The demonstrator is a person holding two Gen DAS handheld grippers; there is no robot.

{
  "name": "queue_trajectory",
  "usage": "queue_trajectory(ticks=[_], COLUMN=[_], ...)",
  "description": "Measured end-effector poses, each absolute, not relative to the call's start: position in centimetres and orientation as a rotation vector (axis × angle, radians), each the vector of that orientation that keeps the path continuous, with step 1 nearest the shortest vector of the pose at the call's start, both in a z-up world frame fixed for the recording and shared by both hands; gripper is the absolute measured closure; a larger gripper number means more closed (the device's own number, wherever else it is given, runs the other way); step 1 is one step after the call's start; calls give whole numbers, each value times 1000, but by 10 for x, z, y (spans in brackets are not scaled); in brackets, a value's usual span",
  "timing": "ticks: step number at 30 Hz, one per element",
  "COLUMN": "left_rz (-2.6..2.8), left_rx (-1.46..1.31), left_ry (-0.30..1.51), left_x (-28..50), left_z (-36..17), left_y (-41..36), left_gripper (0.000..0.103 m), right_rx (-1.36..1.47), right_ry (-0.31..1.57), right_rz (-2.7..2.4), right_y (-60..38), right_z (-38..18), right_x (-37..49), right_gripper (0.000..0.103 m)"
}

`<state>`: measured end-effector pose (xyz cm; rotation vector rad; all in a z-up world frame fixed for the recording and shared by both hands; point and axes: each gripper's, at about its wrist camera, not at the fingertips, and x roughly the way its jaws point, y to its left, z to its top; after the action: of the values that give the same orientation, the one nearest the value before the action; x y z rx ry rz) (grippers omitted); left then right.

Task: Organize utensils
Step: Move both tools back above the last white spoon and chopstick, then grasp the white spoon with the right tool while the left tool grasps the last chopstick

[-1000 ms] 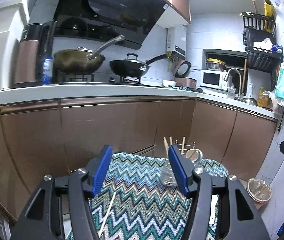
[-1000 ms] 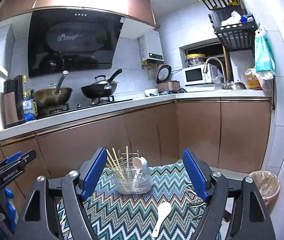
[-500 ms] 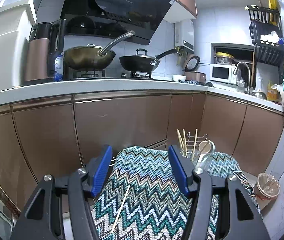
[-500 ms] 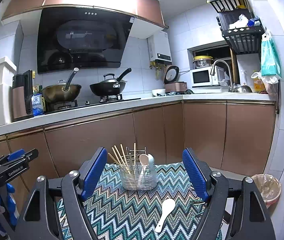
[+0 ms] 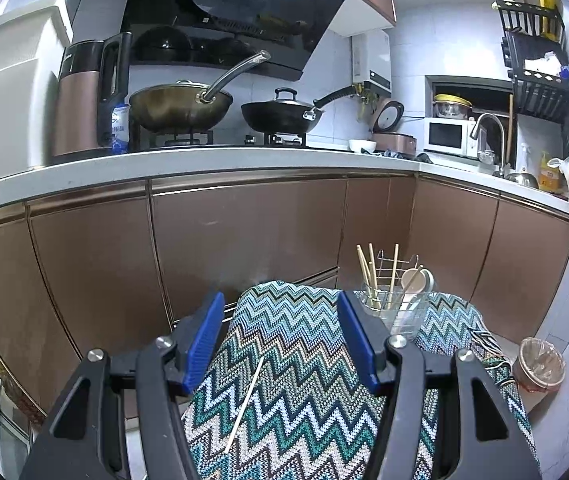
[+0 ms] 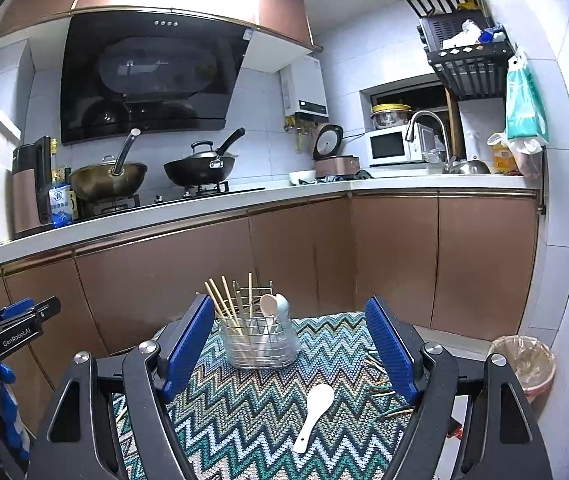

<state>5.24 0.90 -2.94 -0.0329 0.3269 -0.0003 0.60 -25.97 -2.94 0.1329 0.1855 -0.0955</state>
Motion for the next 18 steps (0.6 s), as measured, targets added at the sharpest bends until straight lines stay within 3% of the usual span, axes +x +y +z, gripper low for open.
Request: queue_trajectory(ticks=[12, 18], left_rz=[-27, -135], left_rx=[-19, -53], left_ry=[433, 631], left_x=[100, 152], left_z=[-52, -96], left_y=[20, 38], left_gripper=[46, 47], right_rx=[179, 180], right_ry=[257, 365], right_rz=[-123, -90], right_y=[-297, -312], right_z=[-59, -93], right_x=[22, 47], right_gripper=[30, 38])
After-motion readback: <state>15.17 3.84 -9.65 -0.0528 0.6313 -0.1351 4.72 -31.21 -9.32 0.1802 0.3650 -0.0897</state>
